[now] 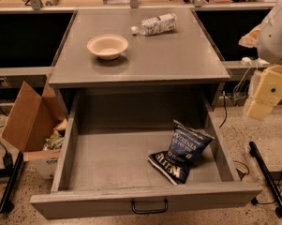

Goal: Pick blue chip bag from top drawer and place on counter

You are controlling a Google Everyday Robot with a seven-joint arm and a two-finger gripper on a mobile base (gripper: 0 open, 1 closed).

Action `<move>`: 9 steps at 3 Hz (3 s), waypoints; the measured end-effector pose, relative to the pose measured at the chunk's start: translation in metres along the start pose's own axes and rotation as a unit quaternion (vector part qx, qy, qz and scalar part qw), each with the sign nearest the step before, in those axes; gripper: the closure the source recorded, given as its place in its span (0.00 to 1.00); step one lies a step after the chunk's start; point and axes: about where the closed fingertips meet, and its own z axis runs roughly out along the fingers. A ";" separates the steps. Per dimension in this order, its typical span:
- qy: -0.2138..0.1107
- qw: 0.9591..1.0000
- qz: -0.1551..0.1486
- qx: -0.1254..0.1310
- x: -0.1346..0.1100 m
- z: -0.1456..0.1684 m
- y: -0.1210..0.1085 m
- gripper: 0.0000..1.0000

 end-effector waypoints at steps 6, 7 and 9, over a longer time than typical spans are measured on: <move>-0.040 0.990 -0.076 -0.111 0.000 0.208 0.037 0.00; -0.040 0.988 -0.073 -0.132 0.006 0.247 0.039 0.00; -0.037 0.986 -0.060 -0.149 0.012 0.298 0.024 0.00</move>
Offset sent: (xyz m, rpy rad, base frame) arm 0.0050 -0.0002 -0.0296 0.0314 0.0233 0.0359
